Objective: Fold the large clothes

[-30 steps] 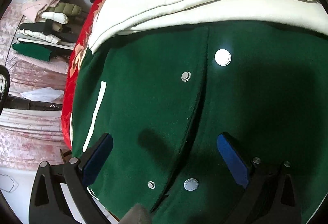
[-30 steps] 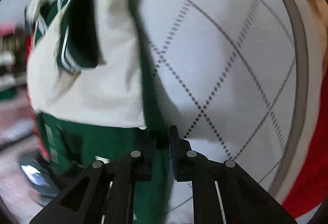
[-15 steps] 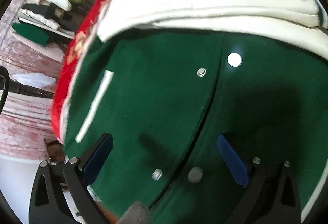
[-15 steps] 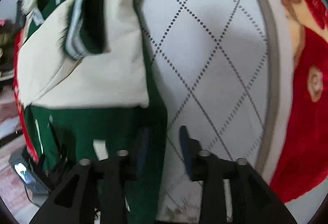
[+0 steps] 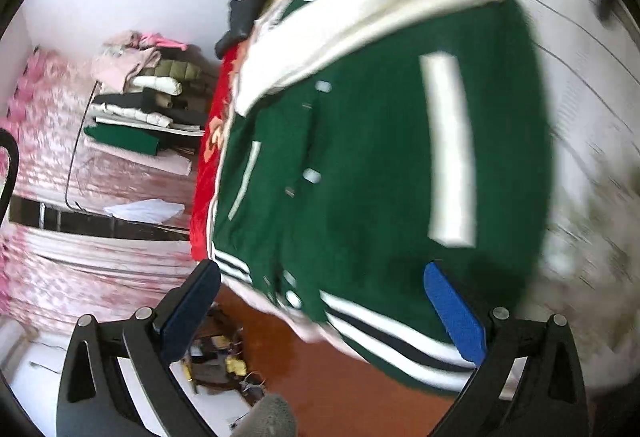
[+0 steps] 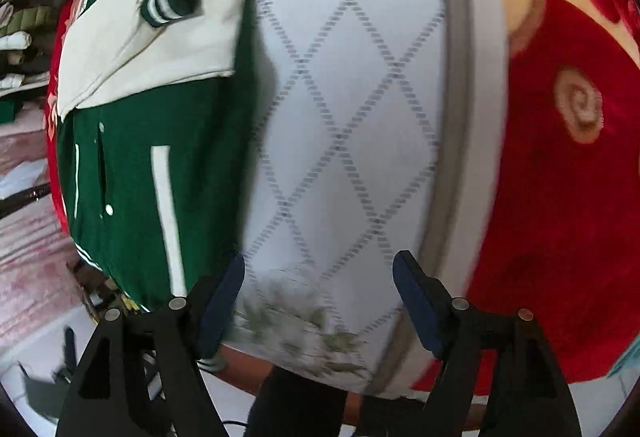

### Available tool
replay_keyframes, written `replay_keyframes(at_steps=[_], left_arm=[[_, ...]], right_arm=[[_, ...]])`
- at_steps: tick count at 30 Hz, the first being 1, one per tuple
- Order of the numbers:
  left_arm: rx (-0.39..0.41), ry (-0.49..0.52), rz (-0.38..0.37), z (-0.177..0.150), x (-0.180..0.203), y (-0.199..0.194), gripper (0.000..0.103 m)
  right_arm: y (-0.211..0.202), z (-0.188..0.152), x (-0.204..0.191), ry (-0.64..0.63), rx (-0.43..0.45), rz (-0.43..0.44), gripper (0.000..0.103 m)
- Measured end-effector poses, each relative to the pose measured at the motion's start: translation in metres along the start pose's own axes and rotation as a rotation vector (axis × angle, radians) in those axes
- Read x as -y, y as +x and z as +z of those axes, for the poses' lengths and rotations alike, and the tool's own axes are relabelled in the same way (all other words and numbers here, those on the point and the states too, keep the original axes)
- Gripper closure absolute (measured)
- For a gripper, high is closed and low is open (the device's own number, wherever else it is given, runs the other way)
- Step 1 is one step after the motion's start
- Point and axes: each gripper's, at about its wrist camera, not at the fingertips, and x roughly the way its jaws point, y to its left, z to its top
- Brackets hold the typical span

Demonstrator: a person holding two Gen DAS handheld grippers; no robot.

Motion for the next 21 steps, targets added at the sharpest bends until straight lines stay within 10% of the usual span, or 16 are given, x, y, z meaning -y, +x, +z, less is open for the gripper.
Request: replay_keyframes(at_steps=[9,16,21], left_arm=[[-0.051,0.094,0.238,0.01,0.077,0.033,0.0],[-0.105,-0.008,0.091,0.028,0.063,0.018,0.0],[-0.079,0.12,0.105,0.018,0.098,0.018,0.0]], right_arm=[[-0.023,0.014,0.049,0.028,0.013,0.03,0.025],[-0.028,0.038,0.06,0.04,0.019,0.082,0.025],[-0.016,0.043,0.041,0.047,0.017,0.086,0.025]])
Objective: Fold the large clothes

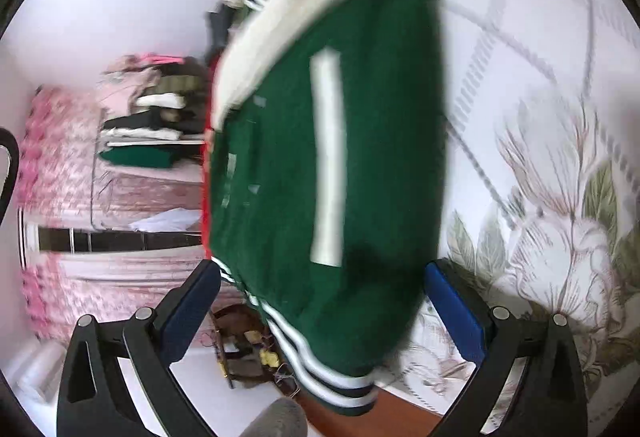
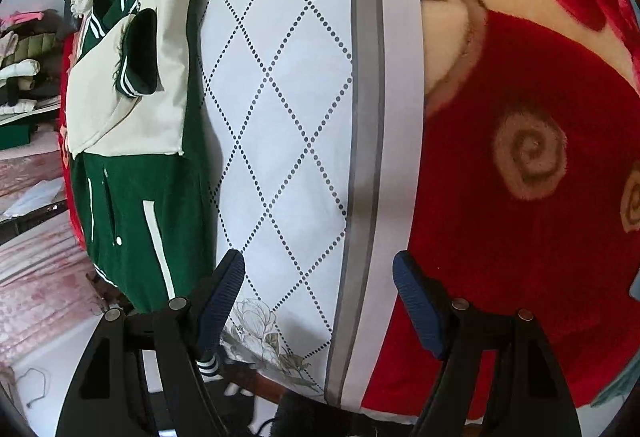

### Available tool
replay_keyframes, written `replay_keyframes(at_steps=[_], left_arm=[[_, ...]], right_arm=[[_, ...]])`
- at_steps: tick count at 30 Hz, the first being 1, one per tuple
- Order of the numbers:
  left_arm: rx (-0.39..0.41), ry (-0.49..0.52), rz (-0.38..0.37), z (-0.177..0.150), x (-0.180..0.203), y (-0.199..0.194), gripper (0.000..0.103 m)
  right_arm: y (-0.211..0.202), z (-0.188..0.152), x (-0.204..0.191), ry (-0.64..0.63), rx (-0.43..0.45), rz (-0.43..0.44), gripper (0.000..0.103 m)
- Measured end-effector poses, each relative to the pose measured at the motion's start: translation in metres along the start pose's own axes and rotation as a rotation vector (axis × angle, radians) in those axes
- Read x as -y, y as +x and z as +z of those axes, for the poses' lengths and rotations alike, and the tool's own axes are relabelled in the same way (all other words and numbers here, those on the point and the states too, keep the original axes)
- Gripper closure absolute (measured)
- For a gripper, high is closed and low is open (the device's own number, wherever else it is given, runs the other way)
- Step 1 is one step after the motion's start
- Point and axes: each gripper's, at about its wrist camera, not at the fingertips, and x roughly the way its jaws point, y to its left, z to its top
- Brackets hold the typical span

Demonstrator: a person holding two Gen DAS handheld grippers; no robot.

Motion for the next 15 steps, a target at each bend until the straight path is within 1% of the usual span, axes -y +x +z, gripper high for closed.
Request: replay_keyframes(at_steps=[2,4,6,7,10,13,15], left_arm=[[-0.002,-0.013,0.001,0.003,-0.001,0.009,0.0],[-0.002,-0.033,0.016,0.009,-0.011,0.018,0.0],[-0.032,-0.062,0.026,0.011,-0.02,0.028,0.0],[-0.054,-0.08,0.042,0.013,-0.029,0.04,0.0],[-0.096,-0.112,0.052,0.016,-0.047,0.064,0.0],[-0.099,-0.121,0.066,0.016,-0.055,0.067,0.0],[-0.094,-0.122,0.071,0.018,-0.057,0.066,0.0]], right_arm=[[0.014,0.001,-0.014,0.0,-0.002,-0.003,0.025],[0.018,0.003,-0.016,0.002,-0.004,-0.004,0.025],[0.021,0.007,-0.015,0.006,-0.007,0.0,0.025],[0.023,0.009,-0.015,0.01,-0.008,0.001,0.025],[0.031,0.016,-0.017,0.021,-0.014,0.017,0.025],[0.039,0.031,-0.026,0.009,0.01,0.08,0.025],[0.044,0.044,-0.034,-0.006,0.037,0.165,0.025]])
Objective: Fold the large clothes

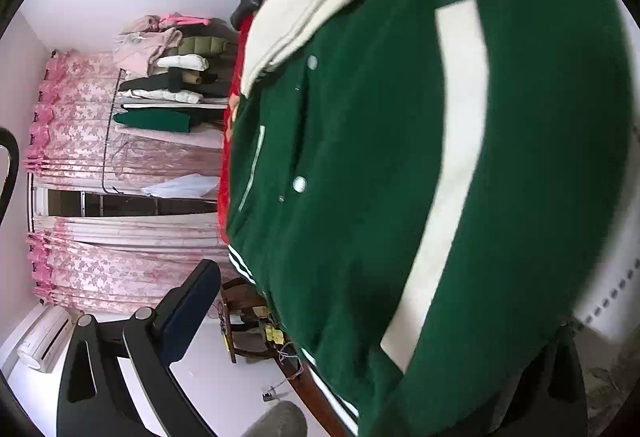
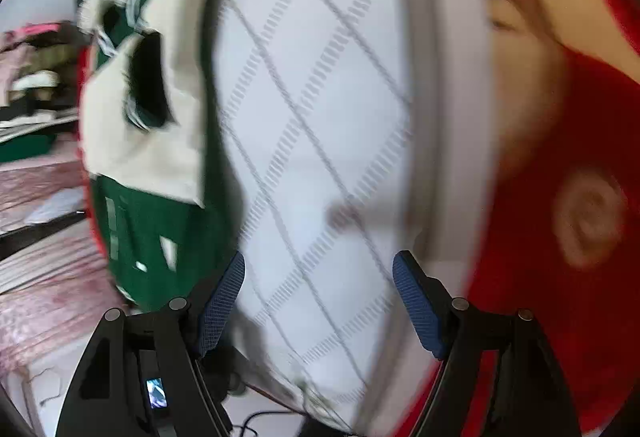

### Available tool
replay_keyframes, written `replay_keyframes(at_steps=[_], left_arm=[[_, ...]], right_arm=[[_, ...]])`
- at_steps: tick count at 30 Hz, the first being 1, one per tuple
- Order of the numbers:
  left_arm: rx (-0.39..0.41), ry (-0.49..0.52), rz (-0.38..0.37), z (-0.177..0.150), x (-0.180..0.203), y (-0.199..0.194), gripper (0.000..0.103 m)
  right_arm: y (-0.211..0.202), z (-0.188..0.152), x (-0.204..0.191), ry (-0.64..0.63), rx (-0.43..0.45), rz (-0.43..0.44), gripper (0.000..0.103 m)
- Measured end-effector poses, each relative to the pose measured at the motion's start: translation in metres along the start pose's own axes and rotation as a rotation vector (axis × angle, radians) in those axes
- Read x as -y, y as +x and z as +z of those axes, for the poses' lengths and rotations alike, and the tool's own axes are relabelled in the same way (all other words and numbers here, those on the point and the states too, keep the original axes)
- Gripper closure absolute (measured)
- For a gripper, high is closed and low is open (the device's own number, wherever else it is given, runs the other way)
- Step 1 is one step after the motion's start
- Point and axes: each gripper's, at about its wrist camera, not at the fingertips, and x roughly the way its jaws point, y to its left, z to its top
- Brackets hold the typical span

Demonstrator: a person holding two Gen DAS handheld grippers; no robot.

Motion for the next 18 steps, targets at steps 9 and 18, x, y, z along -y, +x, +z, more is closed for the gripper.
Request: replay_keyframes(at_steps=[9,18], left_arm=[[-0.013,-0.064,-0.057,0.003,-0.016,-0.003,0.011],[-0.005,-0.093,-0.192,0.012,-0.032,-0.018,0.091]], right_arm=[[0.059,0.086,-0.035,-0.013,0.059,0.454,0.025],[0.114,0.133,-0.103,-0.056,-0.034,0.516,0.053]])
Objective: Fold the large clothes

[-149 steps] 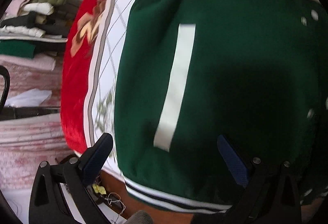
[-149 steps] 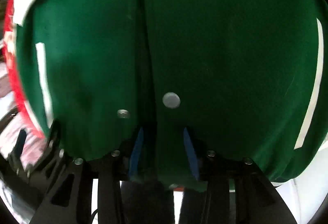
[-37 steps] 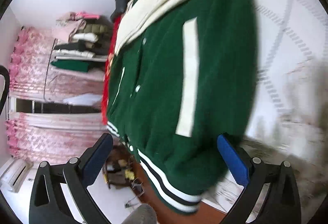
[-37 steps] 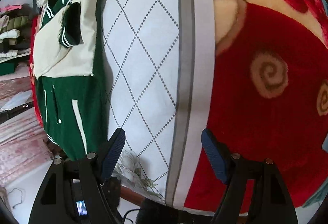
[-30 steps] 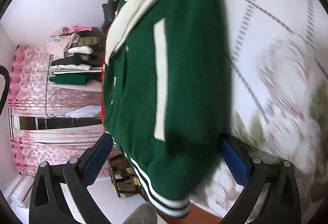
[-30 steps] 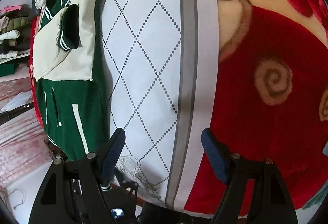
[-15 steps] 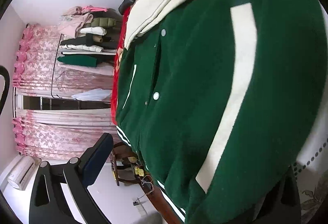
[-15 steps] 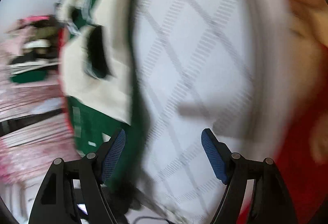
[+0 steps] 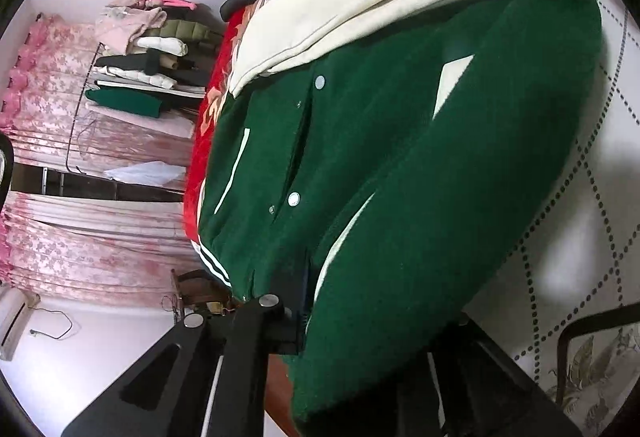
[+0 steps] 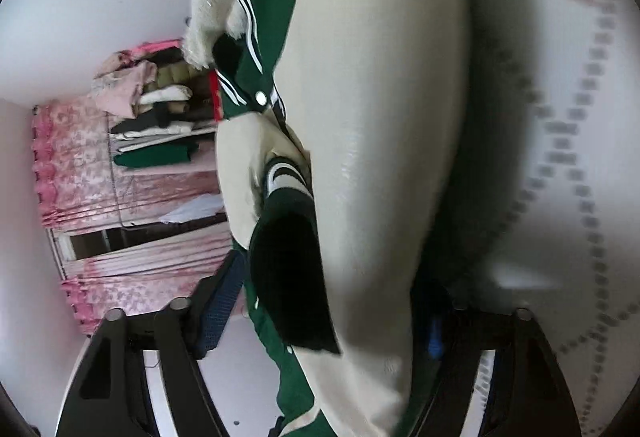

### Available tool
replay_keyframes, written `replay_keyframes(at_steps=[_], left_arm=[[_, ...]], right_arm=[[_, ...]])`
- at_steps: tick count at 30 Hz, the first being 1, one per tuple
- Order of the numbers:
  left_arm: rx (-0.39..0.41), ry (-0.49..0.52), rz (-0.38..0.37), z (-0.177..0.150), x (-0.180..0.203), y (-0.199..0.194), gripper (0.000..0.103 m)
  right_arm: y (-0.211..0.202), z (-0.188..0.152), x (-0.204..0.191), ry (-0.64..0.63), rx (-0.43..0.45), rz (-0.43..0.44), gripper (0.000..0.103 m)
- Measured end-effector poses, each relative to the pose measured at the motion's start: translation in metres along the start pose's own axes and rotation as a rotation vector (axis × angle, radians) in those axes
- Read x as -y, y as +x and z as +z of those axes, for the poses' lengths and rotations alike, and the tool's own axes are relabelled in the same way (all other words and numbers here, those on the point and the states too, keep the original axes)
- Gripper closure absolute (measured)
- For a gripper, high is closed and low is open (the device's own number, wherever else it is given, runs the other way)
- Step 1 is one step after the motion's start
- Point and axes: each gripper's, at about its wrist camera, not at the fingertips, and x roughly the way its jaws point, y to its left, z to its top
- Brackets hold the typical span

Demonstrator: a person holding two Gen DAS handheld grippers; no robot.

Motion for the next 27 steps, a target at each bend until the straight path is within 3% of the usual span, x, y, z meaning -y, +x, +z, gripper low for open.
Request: replay_keyframes(at_steps=[1,4,8,10,15,19,21,25,27], left_arm=[[-0.002,-0.004,-0.014,0.001,-0.005,-0.001,0.092],[0.011,-0.012,-0.05,0.003,-0.022,-0.005,0.093],[0.03,-0.045,-0.126,0.006,-0.059,-0.007,0.094],[0.036,-0.067,-0.18,0.009,-0.085,-0.005,0.094],[0.038,-0.156,-0.378,0.02,-0.171,0.021,0.094],[0.011,-0.205,-0.563,0.03,-0.237,0.067,0.093],[-0.007,-0.232,-0.626,0.034,-0.265,0.099,0.092],[-0.056,-0.265,-0.699,0.041,-0.305,0.18,0.088],[-0.106,-0.298,-0.738,0.041,-0.316,0.219,0.082]], right_arm=[[0.007,0.002,-0.002,0.011,-0.008,-0.02,0.07],[0.013,0.001,-0.016,0.017,0.006,-0.06,0.086],[0.005,-0.004,-0.059,0.001,0.034,-0.098,0.088],[0.003,-0.009,-0.101,-0.034,0.047,-0.119,0.089],[0.02,-0.014,-0.202,-0.087,0.075,-0.25,0.089],[0.062,-0.008,-0.268,-0.091,0.093,-0.377,0.089],[0.102,0.003,-0.305,-0.091,0.1,-0.444,0.089],[0.18,0.024,-0.354,-0.113,0.08,-0.545,0.089],[0.238,0.041,-0.368,-0.11,0.048,-0.605,0.089]])
